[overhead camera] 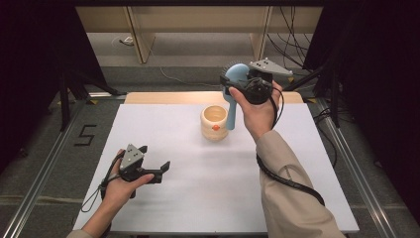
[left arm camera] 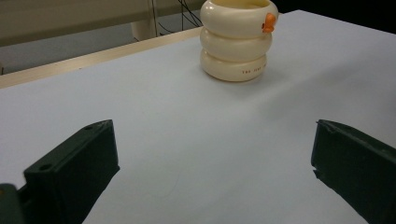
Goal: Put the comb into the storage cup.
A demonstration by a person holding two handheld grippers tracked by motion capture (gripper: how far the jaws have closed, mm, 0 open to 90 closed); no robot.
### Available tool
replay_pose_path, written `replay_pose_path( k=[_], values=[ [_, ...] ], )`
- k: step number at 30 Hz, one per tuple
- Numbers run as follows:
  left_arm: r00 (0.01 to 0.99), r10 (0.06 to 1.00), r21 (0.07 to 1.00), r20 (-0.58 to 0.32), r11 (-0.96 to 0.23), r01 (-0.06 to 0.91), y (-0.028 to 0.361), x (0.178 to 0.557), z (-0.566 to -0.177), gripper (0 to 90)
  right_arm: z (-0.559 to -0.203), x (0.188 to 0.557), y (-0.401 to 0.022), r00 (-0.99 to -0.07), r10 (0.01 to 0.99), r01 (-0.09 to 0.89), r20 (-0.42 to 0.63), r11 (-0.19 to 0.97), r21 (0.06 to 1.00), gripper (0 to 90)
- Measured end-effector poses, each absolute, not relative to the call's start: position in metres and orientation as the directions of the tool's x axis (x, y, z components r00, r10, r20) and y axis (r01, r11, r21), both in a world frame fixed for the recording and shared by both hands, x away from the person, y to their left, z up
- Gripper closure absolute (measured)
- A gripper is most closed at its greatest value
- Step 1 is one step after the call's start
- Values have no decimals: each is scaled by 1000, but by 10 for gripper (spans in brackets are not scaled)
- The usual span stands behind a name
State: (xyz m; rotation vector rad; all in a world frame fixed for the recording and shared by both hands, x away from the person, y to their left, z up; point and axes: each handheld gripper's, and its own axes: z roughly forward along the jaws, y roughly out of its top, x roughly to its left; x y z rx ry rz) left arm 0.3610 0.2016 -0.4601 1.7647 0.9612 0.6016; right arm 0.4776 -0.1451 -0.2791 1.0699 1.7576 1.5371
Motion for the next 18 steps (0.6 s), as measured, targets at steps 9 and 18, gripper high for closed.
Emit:
replay_pose_path(
  k=[9,18],
  values=[
    [561,827,924,-33,-188,332,201,361,-460,3,-280,481,-144,-519,850,197,90,16,980,214],
    [562,826,924,-34,-188,332,202,361,-460,3,-281,484,-144,-519,850,190,93,8,982,214]
  ],
)
